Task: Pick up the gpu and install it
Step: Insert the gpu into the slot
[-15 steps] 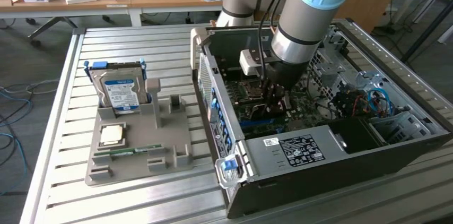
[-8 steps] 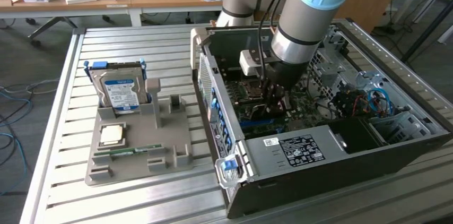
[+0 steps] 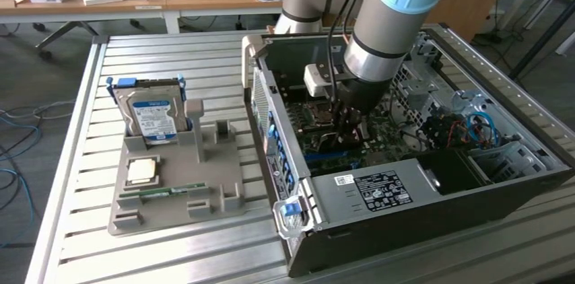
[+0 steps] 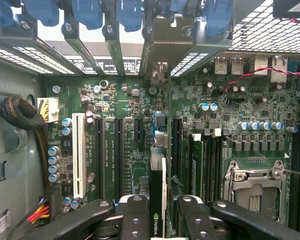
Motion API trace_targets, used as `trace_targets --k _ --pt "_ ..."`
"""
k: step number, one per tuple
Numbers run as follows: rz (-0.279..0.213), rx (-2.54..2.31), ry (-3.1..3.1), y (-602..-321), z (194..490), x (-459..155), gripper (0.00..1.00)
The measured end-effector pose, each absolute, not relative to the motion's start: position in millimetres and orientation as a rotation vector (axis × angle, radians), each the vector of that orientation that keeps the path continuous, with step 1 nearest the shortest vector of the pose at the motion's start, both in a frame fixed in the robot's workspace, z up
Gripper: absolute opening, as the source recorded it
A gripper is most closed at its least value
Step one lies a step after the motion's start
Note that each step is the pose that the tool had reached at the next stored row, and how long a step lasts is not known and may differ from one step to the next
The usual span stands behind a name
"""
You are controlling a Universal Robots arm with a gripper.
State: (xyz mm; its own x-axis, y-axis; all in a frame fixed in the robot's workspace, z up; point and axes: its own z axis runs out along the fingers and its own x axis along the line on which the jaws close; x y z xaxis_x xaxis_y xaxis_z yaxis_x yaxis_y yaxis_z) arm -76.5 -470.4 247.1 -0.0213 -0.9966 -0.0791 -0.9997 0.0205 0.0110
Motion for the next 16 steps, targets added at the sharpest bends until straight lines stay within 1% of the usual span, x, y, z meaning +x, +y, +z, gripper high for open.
trace_targets --k 16 --pt "0.098 -2.163 2.209 -470.3 246.8 -76.5 0.26"
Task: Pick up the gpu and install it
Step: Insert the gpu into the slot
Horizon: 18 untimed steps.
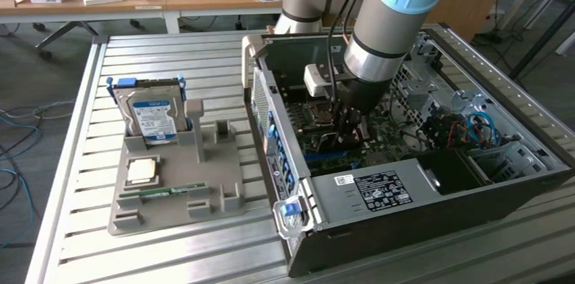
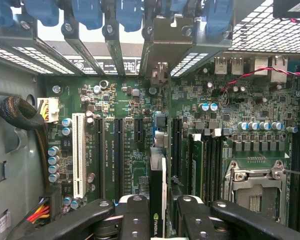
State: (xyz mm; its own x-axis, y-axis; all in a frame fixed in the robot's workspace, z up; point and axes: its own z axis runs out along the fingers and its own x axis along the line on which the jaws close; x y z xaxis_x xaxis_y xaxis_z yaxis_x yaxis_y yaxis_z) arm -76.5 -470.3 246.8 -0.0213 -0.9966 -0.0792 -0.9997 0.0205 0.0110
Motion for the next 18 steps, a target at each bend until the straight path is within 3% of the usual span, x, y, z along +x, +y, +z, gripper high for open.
trace_targets --k 18 --pt "0.091 -2.166 2.212 -470.3 246.8 -76.5 0.26"
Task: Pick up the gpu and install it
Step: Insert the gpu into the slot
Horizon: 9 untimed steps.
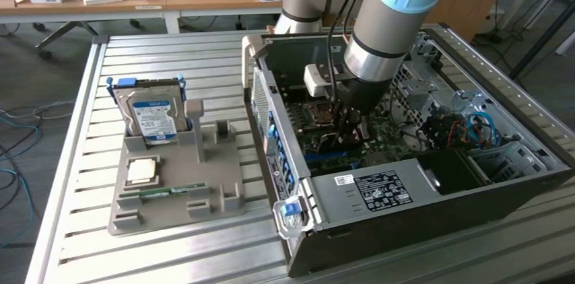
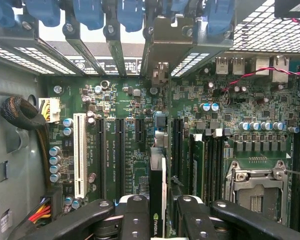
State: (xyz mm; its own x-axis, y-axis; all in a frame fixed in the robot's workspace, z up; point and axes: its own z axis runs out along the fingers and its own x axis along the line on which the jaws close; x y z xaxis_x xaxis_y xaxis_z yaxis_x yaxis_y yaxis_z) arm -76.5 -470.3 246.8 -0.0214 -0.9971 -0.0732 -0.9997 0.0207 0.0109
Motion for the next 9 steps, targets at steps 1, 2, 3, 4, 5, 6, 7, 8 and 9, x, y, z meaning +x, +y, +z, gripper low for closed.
trace_targets --k 1,2,3,4,5,6,7,8,9 --pt "0.091 -2.166 2.212 -470.4 246.8 -76.5 0.26" --pt "0.091 -2.166 2.212 -470.3 246.8 -76.5 0.26" --pt "0.091 -2.166 2.212 -470.3 246.8 -76.5 0.26" --pt "0.091 -2.166 2.212 -470.3 246.8 -76.6 0.26" --pt "0.091 -2.166 2.212 -470.3 246.8 -76.8 0.26" --pt "0.091 -2.166 2.212 -470.3 246.8 -76.8 0.26" --pt "0.091 -2.166 2.212 -470.3 246.8 -77.0 0.26" --pt "0.091 -2.165 2.212 -470.3 246.8 -77.3 0.26" --pt "0.091 -2.165 2.212 -470.3 246.8 -77.5 0.26"
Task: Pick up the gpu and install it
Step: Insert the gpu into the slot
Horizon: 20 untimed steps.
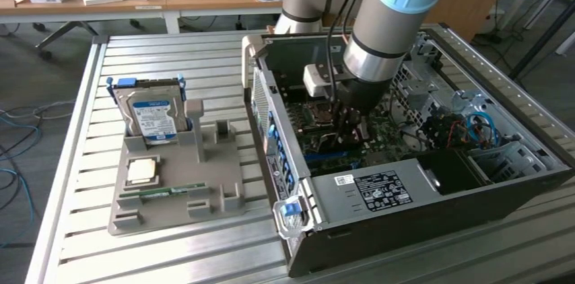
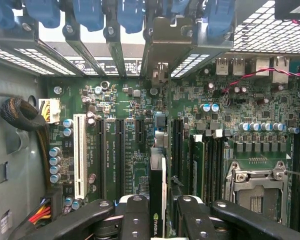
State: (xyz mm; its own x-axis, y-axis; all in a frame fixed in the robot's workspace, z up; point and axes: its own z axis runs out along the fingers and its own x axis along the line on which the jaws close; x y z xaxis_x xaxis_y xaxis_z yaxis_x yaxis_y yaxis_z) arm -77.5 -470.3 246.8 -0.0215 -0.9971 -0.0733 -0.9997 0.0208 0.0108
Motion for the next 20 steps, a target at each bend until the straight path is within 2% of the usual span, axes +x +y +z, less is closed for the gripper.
trace_targets --k 20 --pt "0.091 -2.165 2.212 -470.1 246.6 -78.0 0.27"
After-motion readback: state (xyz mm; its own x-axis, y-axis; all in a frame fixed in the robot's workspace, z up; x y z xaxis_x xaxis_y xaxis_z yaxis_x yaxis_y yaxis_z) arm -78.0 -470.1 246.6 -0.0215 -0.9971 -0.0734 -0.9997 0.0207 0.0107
